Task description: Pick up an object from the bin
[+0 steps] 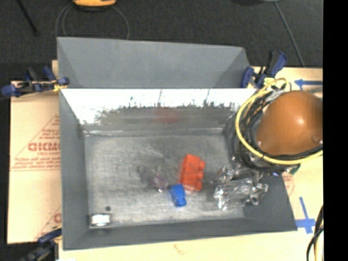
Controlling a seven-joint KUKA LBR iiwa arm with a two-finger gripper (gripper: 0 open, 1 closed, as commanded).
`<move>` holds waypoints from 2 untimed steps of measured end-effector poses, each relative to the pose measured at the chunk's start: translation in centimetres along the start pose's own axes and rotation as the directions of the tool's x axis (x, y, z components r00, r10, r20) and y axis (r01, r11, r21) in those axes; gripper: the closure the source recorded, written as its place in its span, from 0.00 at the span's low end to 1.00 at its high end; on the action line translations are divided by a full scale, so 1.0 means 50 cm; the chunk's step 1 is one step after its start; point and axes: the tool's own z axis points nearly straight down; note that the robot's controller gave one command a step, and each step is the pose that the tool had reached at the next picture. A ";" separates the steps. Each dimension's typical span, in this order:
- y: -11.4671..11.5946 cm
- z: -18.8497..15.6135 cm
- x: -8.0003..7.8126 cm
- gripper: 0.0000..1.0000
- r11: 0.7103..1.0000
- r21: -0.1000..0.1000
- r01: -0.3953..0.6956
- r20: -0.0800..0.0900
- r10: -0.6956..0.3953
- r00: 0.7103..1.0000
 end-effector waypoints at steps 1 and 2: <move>-0.001 -0.014 0.002 1.00 1.000 0.001 -0.008 0.001 0.008 1.000; -0.003 -0.051 0.003 1.00 1.000 0.002 -0.014 0.001 0.014 1.000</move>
Offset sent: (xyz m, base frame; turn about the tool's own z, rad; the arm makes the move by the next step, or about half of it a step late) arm 0.0000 -0.0001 0.0079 0.0000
